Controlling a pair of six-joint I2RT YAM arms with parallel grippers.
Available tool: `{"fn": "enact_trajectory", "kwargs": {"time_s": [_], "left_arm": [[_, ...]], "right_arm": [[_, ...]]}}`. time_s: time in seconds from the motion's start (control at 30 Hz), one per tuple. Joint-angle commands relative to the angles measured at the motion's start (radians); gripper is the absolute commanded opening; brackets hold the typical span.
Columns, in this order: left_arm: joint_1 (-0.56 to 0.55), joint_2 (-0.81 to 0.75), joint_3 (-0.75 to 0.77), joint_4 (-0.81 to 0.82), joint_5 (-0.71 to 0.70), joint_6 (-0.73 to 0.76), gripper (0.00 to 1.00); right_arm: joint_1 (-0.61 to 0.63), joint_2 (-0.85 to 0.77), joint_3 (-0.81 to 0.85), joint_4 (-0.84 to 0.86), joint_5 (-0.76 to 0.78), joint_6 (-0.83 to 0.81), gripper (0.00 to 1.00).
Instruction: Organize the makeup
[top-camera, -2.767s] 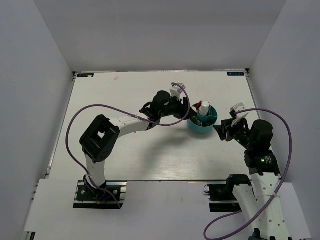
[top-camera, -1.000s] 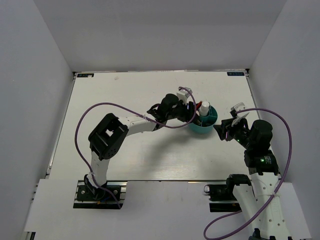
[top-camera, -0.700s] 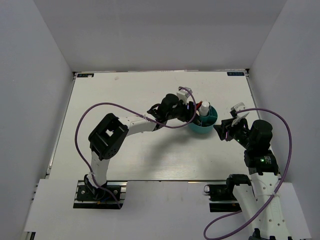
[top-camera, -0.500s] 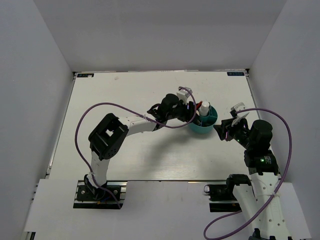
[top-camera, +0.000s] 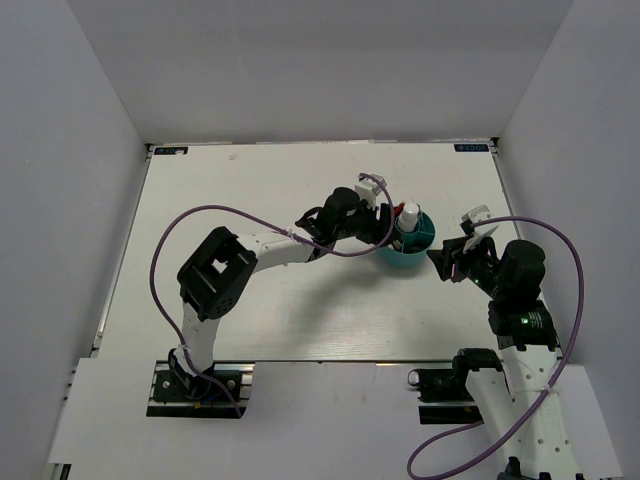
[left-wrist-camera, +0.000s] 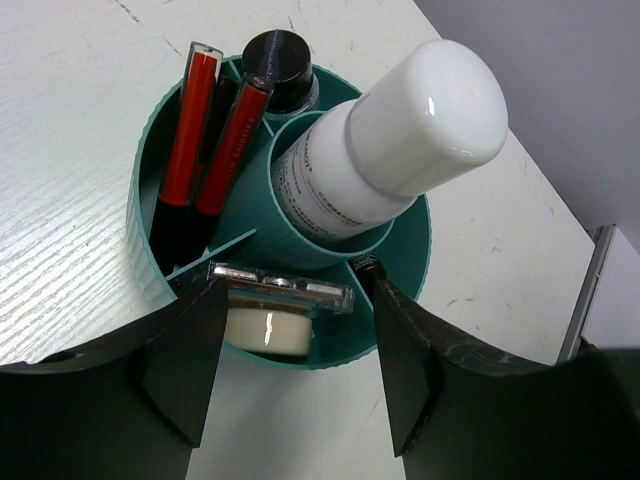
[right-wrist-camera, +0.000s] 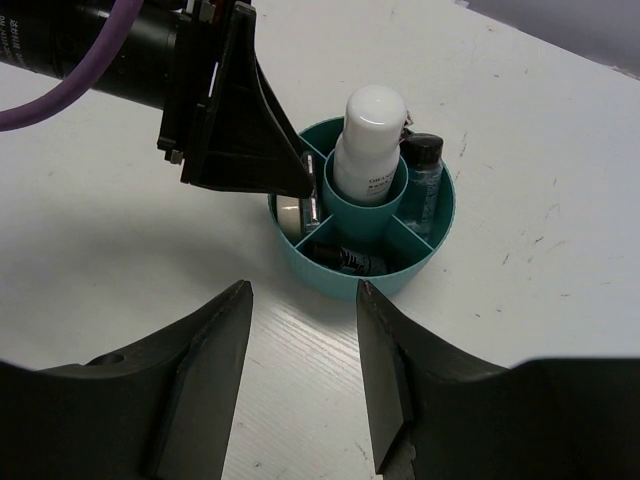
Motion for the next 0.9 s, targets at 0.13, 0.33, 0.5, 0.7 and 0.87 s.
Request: {"fn": "enact_trajectory", "kwargs": {"time_s": [0.13, 0.33, 0.5, 0.7, 0.87], "left_arm": [[-0.006, -0.018, 0.033, -0.039, -0.024, 0.011, 0.71], [-0.006, -0.067, 0.061, -0.034, -0.052, 0.017, 0.71], [0.003, -0.159, 0.055, -0.066, -0.079, 0.021, 0.72], [0.025, -0.389, -0.055, -0.192, -0.127, -0.028, 0.98], [0.036, -0.579, -0.189, -0.417, -0.285, -0.075, 0.98]], "right_arm": [[-0.004, -0.013, -0.007, 0.039, 0.002, 0.004, 0.52], [-0.004, -0.015, -0.004, 0.033, -0.005, 0.001, 0.52], [-0.006, -0.015, 0.002, 0.032, -0.018, -0.005, 0.53], [-0.003, 0.009, 0.007, -0.004, -0.079, -0.022, 0.68], [-0.003, 0.078, 0.016, -0.024, -0.001, 0.042, 0.89]]}}
